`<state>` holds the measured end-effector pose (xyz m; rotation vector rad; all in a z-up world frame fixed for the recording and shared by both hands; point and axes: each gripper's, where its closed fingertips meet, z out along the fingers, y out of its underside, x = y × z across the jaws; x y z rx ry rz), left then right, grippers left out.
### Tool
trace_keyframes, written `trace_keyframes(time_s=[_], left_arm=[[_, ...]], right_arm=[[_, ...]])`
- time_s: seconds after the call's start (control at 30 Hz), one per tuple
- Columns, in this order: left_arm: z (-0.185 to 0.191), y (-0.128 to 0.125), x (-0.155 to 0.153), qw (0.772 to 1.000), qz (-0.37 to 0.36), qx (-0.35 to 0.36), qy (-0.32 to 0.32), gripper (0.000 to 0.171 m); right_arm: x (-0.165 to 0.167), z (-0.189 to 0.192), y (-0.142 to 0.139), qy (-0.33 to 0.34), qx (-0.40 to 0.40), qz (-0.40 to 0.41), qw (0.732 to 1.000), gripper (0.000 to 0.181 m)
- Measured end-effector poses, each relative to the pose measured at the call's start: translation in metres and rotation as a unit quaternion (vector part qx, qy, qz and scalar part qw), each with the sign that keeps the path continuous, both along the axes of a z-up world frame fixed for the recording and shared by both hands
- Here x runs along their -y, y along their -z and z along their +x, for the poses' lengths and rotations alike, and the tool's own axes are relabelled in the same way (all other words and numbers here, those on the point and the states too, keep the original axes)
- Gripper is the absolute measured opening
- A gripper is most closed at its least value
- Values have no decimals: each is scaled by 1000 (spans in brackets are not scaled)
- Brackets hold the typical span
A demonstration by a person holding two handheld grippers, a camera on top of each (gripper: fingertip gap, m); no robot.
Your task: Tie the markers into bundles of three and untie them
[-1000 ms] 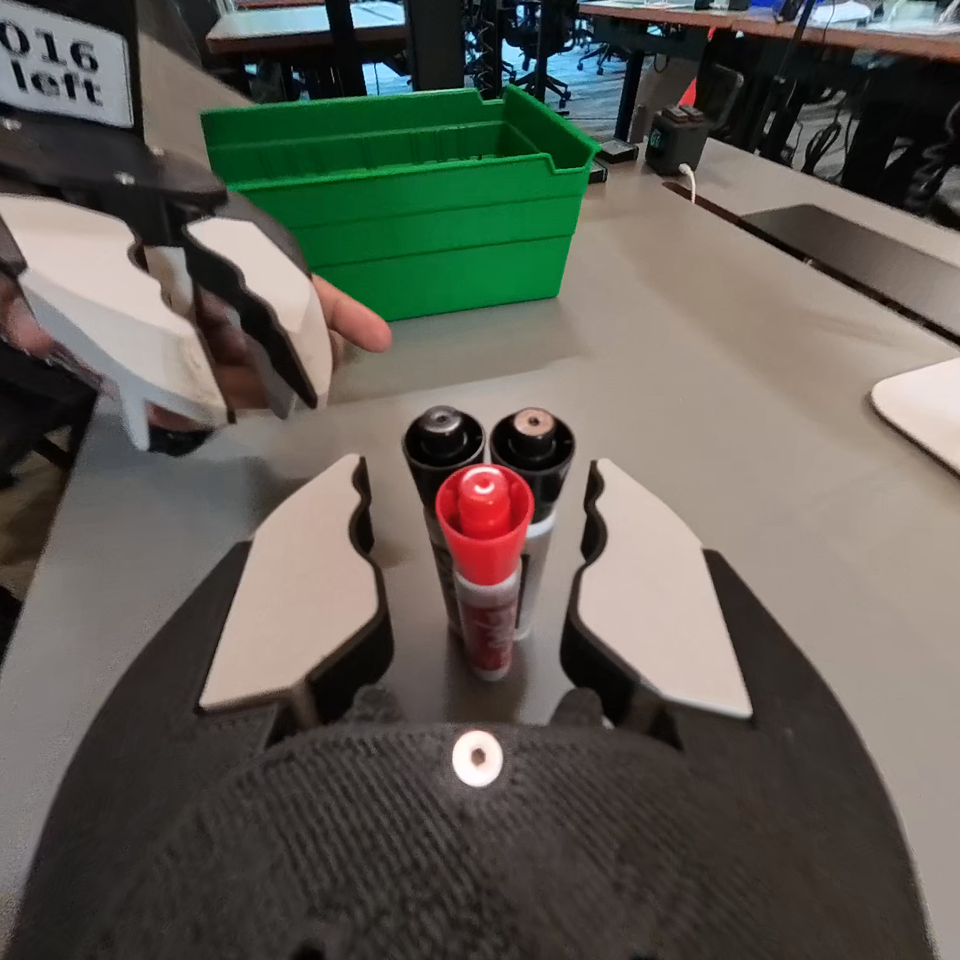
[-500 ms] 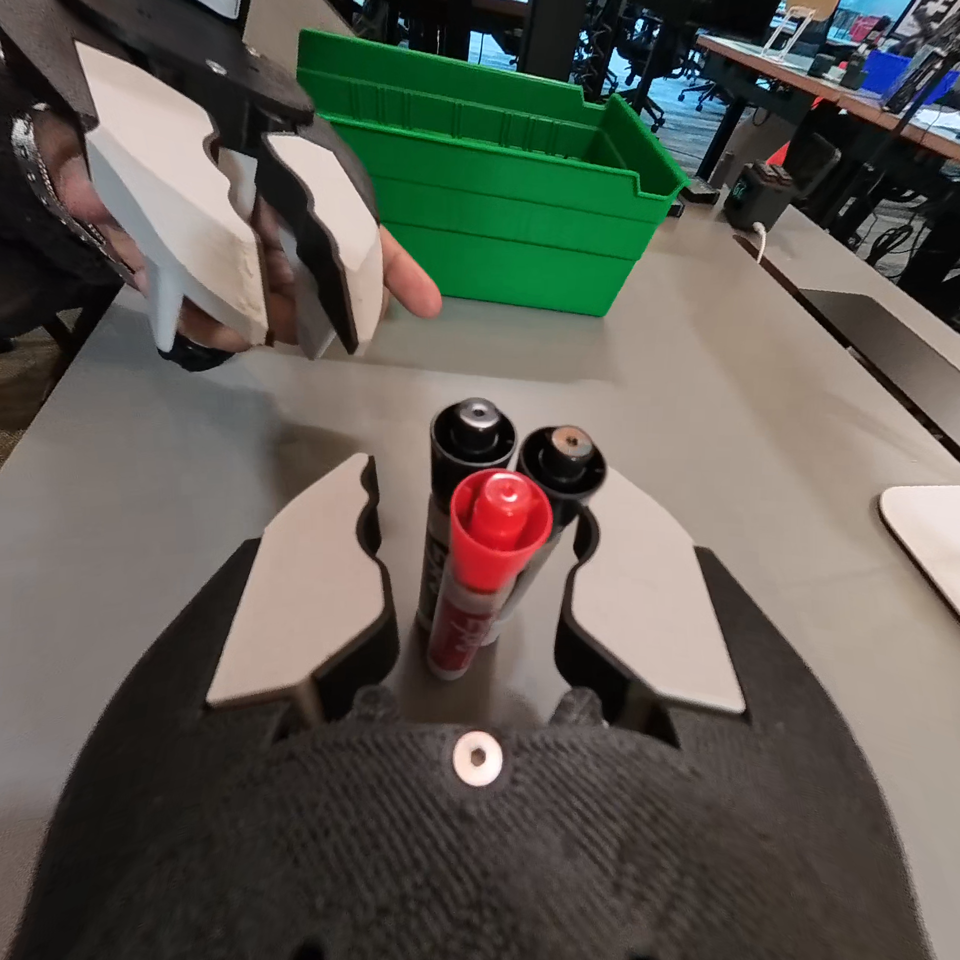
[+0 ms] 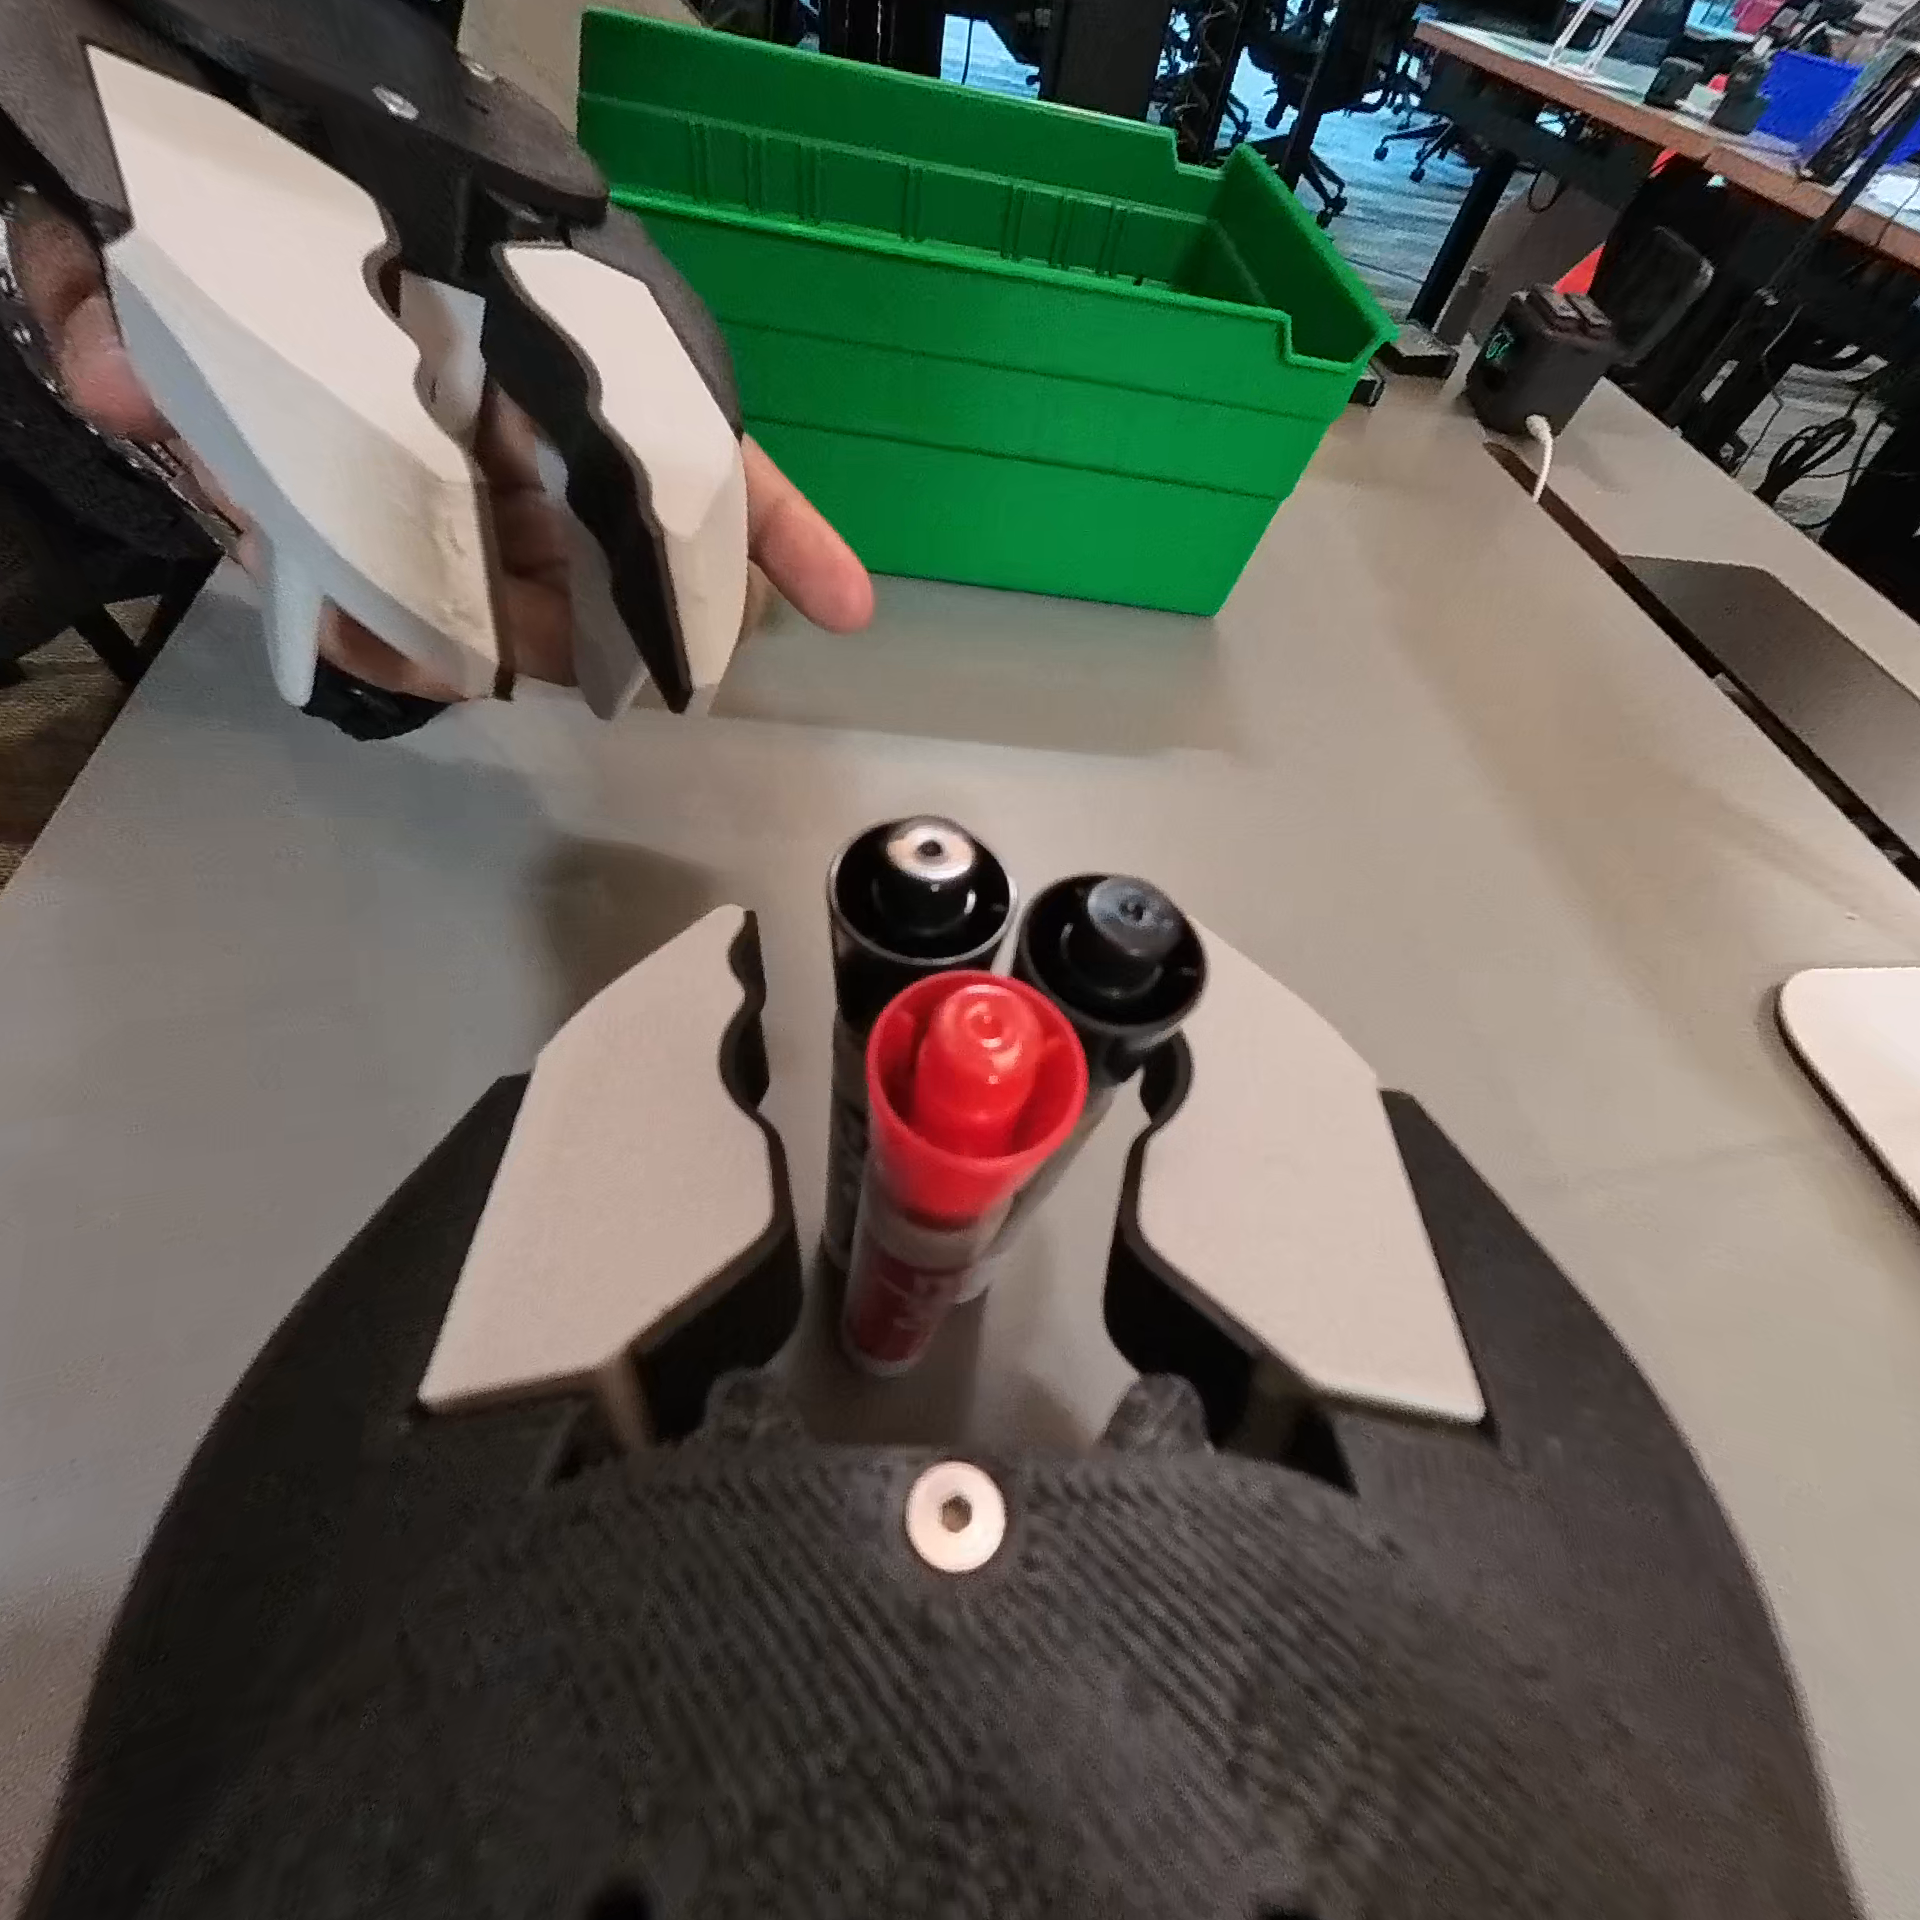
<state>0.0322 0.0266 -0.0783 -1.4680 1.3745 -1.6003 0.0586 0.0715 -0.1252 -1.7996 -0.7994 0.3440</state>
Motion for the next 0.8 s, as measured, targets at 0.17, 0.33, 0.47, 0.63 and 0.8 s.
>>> trace_keyframes(time_s=[0.17, 0.33, 0.47, 0.63, 0.8], left_arm=[[0, -1, -1, 1000, 1, 2, -2, 21], [-1, -1, -2, 1000, 2, 1, -4, 21], [-1, -2, -3, 1000, 0, 4, -6, 21], [-2, -2, -3, 1000, -1, 6, -6, 21], [-2, -3, -5, 1000, -4, 8, -7, 21]], right_arm=[[-4, 4, -2, 17, -11, 2, 1000, 70], [-7, 4, -5, 39, -13, 11, 999, 68], [-7, 4, -5, 51, -16, 9, 999, 68], [-7, 10, -6, 74, -46, -14, 996, 69], [-7, 9, -2, 84, -55, -34, 994, 70]])
